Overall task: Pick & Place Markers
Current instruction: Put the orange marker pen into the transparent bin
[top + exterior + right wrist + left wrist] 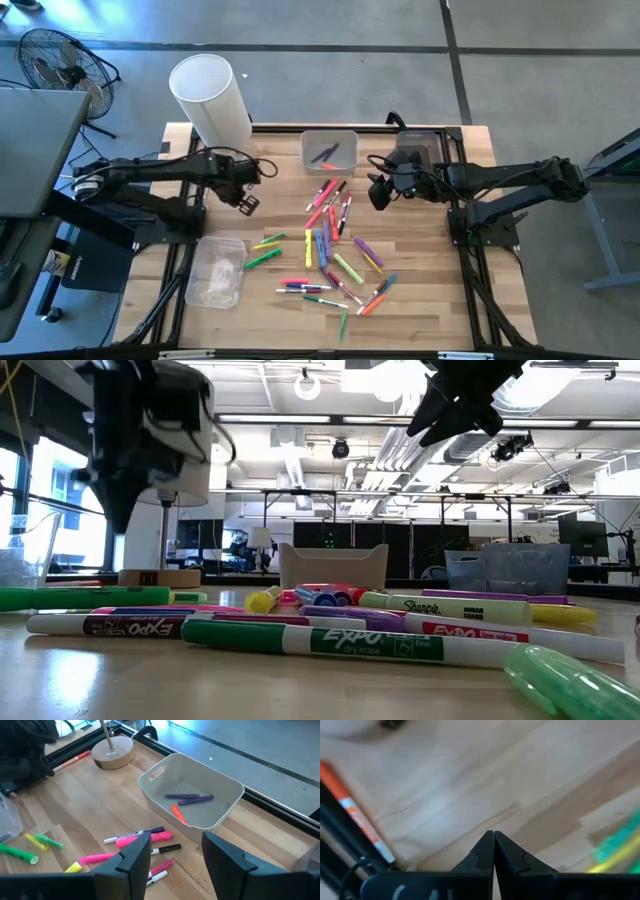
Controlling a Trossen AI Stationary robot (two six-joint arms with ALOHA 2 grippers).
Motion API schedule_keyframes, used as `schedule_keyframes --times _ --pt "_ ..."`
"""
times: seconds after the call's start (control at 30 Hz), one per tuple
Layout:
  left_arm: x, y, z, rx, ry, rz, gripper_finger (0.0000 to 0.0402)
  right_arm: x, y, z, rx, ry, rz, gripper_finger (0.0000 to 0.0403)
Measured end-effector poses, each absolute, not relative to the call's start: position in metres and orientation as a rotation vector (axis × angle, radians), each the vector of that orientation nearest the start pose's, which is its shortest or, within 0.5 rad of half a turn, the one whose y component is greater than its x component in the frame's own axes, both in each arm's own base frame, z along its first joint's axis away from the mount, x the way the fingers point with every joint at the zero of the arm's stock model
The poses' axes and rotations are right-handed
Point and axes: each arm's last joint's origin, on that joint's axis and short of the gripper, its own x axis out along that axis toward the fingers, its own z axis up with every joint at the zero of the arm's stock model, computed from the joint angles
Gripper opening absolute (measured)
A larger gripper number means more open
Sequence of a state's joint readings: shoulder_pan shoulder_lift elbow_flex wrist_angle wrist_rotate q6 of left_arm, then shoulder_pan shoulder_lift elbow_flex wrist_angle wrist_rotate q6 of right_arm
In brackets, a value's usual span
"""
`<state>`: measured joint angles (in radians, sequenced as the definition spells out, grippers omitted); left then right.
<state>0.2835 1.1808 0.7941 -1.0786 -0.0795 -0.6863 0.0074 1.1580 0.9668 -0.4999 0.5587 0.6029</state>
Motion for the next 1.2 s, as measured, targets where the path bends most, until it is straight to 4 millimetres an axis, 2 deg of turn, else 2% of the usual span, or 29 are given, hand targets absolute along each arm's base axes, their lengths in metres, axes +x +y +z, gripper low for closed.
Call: schedule_keyframes --times 0.13,0.33,0.53,0.93,1.2 --pt "0.159 0.063 0.193 -0.733 1.356 0.812 0.0 0.237 -0.014 0.299 0.364 0.477 -0.729 0.0165" --pt "0.137 0.077 0.173 -0.745 1.397 1.005 0.0 0.237 -0.015 0.3 0.352 0.46 -0.76 0.0165" --pt "0.122 0.091 0.166 -0.728 1.385 1.192 0.0 0.237 -0.015 0.3 0.365 0.452 -0.77 0.0165" --pt "0.106 0.11 0.151 -0.851 1.355 1.397 0.0 0.237 -0.015 0.3 0.373 0.447 -0.774 0.0165" --pt "0.107 0.115 0.141 -0.847 1.423 1.421 0.0 0.237 -0.015 0.3 0.373 0.446 -0.774 0.0165"
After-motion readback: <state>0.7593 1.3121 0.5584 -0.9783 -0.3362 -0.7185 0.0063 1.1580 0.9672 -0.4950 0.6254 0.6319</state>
